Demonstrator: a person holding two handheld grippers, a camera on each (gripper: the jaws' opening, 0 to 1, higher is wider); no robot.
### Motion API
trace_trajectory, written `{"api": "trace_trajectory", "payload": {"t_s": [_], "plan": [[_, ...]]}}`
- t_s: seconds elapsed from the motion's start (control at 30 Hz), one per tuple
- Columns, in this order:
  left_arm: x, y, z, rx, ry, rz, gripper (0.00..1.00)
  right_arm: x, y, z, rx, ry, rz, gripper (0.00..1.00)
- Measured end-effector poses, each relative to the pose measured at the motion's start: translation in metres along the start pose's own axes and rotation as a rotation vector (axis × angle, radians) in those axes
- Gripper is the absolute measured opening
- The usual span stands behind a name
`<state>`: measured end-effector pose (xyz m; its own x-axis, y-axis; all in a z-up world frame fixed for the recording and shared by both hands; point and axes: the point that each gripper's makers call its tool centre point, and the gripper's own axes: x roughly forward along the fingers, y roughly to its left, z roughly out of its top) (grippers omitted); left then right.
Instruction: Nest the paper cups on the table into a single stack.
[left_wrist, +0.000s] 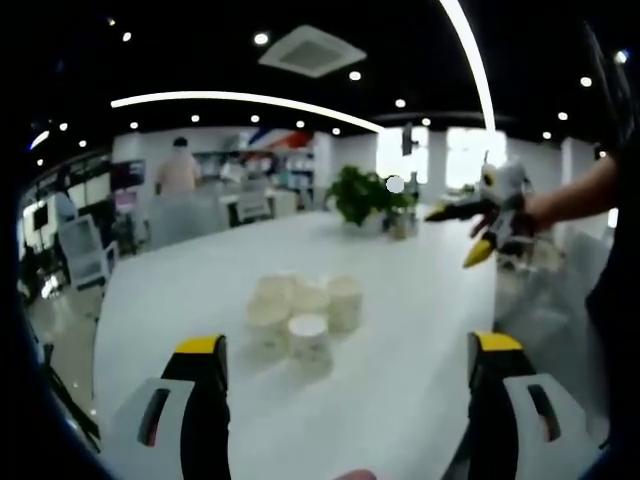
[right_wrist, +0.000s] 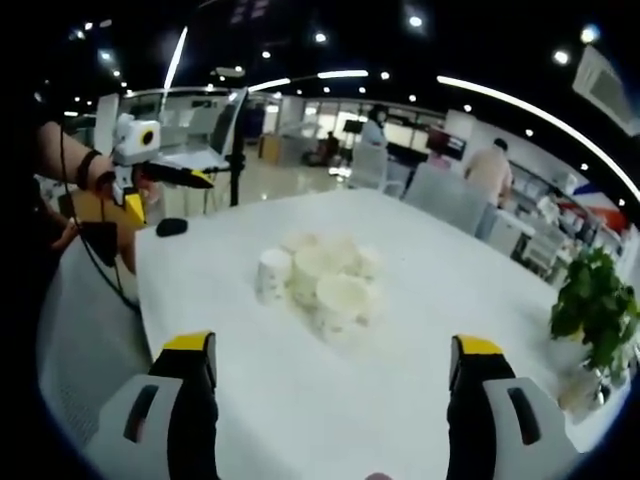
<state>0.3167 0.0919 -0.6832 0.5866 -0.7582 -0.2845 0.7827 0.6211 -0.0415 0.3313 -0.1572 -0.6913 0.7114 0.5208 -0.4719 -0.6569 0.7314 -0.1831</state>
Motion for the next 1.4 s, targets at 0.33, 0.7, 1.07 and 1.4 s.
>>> {"api": "trace_trajectory", "payload": {"t_s": [0.33,0.7,1.07,1.4], "plan": [[0.0,-0.002,-0.005,-0.018,0.0,0.002,0.99,0.013,-0.003,0.003,0.0,0.007,0.01,0.95],[0.0,-0.001,-0.008,-0.037,-0.005,0.014,0.99,0.036,-0.005,0.002,-0.023,0.031,0.052,0.92],[0.006,-0.005,-0.011,-0.032,0.01,0.005,0.99,0.062,-0.003,-0.001,-0.051,0.058,0.102,0.91],[0.004,-0.002,-0.021,-0.055,0.03,0.016,0.99,0.085,-0.01,-0.005,-0.061,0.087,0.122,0.87]]}}
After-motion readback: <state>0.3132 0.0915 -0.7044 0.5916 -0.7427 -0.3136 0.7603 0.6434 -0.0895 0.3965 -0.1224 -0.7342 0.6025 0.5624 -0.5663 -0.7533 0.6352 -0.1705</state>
